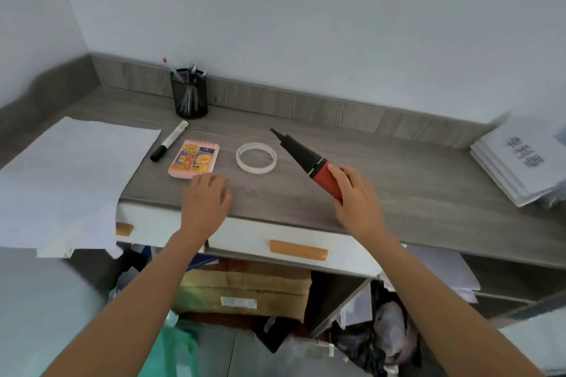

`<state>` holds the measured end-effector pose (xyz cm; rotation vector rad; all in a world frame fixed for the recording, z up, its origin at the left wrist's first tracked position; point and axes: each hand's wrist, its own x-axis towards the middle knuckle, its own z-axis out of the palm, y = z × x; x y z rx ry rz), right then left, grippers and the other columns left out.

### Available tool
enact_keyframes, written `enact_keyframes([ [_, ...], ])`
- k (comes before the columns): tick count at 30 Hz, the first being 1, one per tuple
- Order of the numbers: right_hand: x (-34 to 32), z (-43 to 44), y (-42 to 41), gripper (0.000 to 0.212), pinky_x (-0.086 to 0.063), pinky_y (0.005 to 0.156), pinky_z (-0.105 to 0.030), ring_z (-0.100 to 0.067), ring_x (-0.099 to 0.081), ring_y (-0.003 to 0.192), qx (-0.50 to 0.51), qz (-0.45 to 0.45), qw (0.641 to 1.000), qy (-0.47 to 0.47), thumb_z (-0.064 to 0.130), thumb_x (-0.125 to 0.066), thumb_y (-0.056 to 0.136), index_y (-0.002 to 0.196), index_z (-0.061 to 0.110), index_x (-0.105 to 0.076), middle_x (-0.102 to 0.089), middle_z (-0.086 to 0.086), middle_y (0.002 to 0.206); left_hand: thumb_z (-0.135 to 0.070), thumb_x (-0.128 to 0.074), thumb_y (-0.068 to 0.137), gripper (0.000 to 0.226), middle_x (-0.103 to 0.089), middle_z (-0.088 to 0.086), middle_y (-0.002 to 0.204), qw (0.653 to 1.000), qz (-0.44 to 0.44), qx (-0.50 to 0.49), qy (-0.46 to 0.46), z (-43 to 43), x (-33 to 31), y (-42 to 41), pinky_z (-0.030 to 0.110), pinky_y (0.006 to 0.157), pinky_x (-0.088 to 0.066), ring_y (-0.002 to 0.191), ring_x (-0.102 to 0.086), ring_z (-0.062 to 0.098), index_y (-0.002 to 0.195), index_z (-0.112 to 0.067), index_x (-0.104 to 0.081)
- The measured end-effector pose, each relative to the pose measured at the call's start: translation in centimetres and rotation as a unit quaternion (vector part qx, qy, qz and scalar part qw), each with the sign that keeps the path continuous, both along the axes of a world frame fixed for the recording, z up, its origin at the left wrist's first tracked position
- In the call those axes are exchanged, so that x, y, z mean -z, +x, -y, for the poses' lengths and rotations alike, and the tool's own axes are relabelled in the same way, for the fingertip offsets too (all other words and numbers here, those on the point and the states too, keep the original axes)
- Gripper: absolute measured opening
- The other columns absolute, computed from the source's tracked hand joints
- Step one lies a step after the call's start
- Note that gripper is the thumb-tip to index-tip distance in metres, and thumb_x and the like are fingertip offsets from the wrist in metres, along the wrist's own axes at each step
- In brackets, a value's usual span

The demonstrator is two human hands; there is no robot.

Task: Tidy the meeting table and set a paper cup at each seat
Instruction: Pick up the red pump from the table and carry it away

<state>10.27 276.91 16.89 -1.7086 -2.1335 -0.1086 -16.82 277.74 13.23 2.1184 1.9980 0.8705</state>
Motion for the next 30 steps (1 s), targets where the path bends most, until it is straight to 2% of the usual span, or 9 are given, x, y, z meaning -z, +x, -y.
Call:
enact_keyframes([
  [2,-0.7,-3.4,0.0,0.06,-0.042,0.093,-0.051,-0.039,-0.049,0.112,-0.022,0.012,1.0,-0.017,0.003,-0.063,0.077,0.133,0.01,-0.039,-0.049,-0.021,0.129,-0.02,-0.045,0.089,0.029,-0.061,0.016,0.111,0.999,-0.036,-0.002,-0.027,-1.3,0.4,0.7,0.043,0.084,-0.042,0.105,-0.05,0.034,0.107,-0.004,-0.061],
  [6,-1.6,-9.4,-0.8,0.061,-0.036,0.094,-0.044,-0.036,-0.046,0.117,-0.069,0.037,0.997,-0.025,0.001,-0.055,0.079,0.136,0.014,-0.035,-0.048,-0.014,0.134,-0.035,-0.03,0.081,0.047,-0.067,0.01,0.1,0.992,-0.119,-0.011,-0.028,-1.8,1.1,0.9,0.04,0.073,-0.047,0.092,-0.06,0.032,0.098,-0.01,-0.066],
  [9,-1.6,-13.2,-2.1,0.064,-0.031,0.095,-0.041,-0.033,-0.041,0.121,-0.083,0.049,0.995,-0.035,0.0,-0.051,0.079,0.138,0.018,-0.031,-0.046,-0.009,0.138,-0.035,-0.034,0.08,0.042,-0.068,0.007,0.097,0.986,-0.157,-0.028,-0.043,-1.8,1.0,0.9,0.036,0.069,-0.048,0.087,-0.063,0.029,0.096,-0.013,-0.067],
  [17,0.4,-19.4,-6.7,0.063,-0.028,0.098,-0.04,-0.031,-0.036,0.124,-0.099,0.032,0.991,-0.084,0.003,-0.049,0.082,0.138,0.022,-0.029,-0.038,-0.006,0.145,-0.038,-0.038,0.079,0.04,-0.07,0.002,0.097,0.984,-0.166,-0.043,-0.044,-2.0,1.0,0.9,0.033,0.069,-0.051,0.087,-0.065,0.023,0.097,-0.018,-0.068],
  [21,0.6,-20.9,-8.1,0.061,-0.024,0.105,-0.043,-0.03,-0.035,0.128,-0.123,0.06,0.987,-0.084,0.004,-0.049,0.084,0.138,0.021,-0.028,-0.035,-0.007,0.146,-0.038,-0.039,0.078,0.04,-0.07,0.002,0.098,0.985,-0.161,-0.042,-0.046,-2.1,1.2,0.8,0.035,0.07,-0.051,0.087,-0.065,0.024,0.097,-0.018,-0.068],
  [25,0.5,-21.3,-8.3,0.065,-0.012,0.113,-0.05,-0.029,-0.019,0.139,-0.124,0.089,0.983,-0.103,0.017,-0.052,0.085,0.141,0.021,-0.02,-0.02,-0.014,0.152,-0.038,-0.039,0.078,0.041,-0.07,0.003,0.098,0.986,-0.155,-0.041,-0.035,-2.2,1.3,0.8,0.034,0.071,-0.05,0.088,-0.065,0.025,0.097,-0.017,-0.068],
  [27,0.3,-20.3,-8.3,0.065,-0.009,0.114,-0.051,-0.029,-0.01,0.141,-0.111,0.067,0.988,-0.088,0.02,-0.05,0.087,0.143,0.021,-0.016,-0.014,-0.015,0.153,-0.038,-0.039,0.077,0.041,-0.07,0.003,0.098,0.987,-0.154,-0.039,-0.023,-2.2,1.5,0.8,0.034,0.071,-0.05,0.087,-0.065,0.025,0.096,-0.017,-0.068],
  [30,-0.1,-17.2,-8.0,0.061,-0.011,0.114,-0.048,-0.029,-0.008,0.142,-0.073,-0.004,0.996,-0.053,0.019,-0.046,0.089,0.143,0.019,-0.018,-0.015,-0.015,0.153,-0.038,-0.039,0.076,0.04,-0.07,0.003,0.097,0.988,-0.152,-0.039,-0.008,-2.3,1.6,0.7,0.034,0.069,-0.05,0.087,-0.065,0.026,0.095,-0.017,-0.068],
])
